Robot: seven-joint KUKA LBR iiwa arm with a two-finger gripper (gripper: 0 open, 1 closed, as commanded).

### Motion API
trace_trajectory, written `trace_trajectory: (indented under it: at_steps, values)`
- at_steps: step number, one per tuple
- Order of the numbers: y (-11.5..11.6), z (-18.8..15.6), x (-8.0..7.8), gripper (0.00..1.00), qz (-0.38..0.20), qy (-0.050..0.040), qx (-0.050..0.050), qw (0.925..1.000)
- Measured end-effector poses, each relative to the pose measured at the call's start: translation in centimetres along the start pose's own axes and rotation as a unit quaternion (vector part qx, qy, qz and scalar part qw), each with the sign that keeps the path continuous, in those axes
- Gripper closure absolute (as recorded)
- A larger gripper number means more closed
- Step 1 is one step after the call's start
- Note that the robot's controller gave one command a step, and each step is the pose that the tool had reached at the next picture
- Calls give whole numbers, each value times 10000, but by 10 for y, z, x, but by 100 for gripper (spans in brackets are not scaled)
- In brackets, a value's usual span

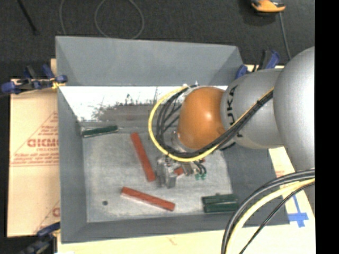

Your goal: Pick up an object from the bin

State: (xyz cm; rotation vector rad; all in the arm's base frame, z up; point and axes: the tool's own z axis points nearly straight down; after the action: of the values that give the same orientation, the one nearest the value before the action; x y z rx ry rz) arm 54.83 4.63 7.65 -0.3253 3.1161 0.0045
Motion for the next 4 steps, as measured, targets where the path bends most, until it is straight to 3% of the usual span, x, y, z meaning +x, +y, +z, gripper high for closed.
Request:
trace_trajectory:
  at_steps: [1, 2, 3, 4]
  values:
    - [0, 2, 1, 0, 3, 21, 1, 10000]
    - [-33, 5, 15, 0, 462, 34, 3, 9989]
    - [-32, 5, 15, 100, 458, 34, 0, 9989]
    - [-32, 6, 15, 0, 461, 38, -1, 9989]
